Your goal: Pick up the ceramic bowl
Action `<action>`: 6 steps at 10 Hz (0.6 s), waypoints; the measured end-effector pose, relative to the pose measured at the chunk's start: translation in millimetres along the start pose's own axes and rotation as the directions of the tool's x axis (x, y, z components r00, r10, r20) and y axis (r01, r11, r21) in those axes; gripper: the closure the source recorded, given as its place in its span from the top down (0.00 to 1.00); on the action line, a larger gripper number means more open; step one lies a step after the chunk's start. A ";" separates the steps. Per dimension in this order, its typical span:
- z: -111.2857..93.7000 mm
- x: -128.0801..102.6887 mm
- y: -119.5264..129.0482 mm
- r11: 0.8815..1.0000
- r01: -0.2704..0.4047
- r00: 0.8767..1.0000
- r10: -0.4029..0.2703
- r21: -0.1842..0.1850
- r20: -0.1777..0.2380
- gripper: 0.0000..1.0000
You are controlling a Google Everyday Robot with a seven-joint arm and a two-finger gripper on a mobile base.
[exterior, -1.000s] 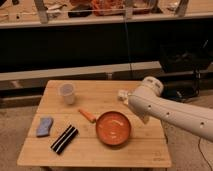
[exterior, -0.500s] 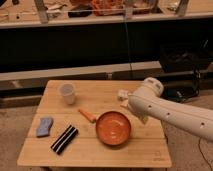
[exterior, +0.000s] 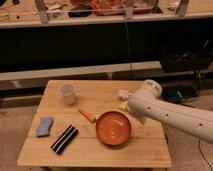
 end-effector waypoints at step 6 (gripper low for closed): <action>11.0 -8.3 -5.7 0.996 0.083 0.996 -0.084 0.015 0.029 0.80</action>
